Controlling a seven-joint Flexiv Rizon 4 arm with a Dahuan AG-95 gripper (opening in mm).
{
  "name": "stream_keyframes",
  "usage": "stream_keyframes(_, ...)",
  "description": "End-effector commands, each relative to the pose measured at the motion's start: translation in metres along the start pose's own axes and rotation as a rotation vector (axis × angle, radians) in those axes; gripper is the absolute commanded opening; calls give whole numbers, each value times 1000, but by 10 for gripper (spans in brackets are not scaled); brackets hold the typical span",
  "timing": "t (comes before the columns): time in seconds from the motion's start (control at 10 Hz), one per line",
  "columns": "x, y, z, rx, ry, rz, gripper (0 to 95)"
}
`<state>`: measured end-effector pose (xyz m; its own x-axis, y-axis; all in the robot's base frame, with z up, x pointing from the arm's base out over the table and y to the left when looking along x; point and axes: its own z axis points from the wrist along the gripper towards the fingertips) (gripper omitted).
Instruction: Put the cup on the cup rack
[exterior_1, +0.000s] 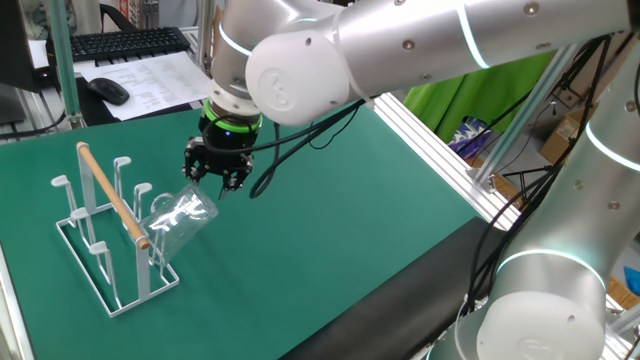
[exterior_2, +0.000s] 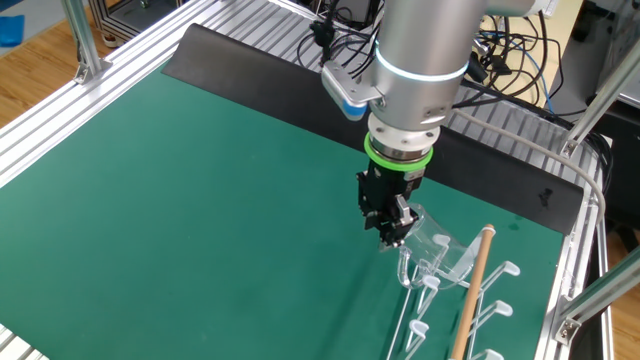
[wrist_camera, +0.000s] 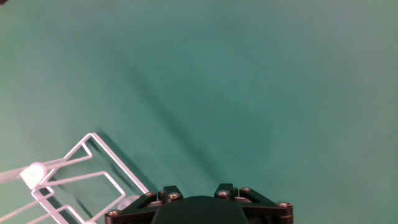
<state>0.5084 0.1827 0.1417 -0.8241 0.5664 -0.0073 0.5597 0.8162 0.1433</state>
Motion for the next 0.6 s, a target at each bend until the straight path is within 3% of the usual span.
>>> stream_keyframes(0.1,-1,0,0,-2,8,1,570)
stream_keyframes(0.2,-2,0,0,0,10,5,570)
stream_keyframes(0.3,-2,0,0,4,13,8,760)
stream_keyframes(0.5,-2,0,0,7,39,-1,760)
stream_keyframes(0.6,-2,0,0,-3,76,5,760)
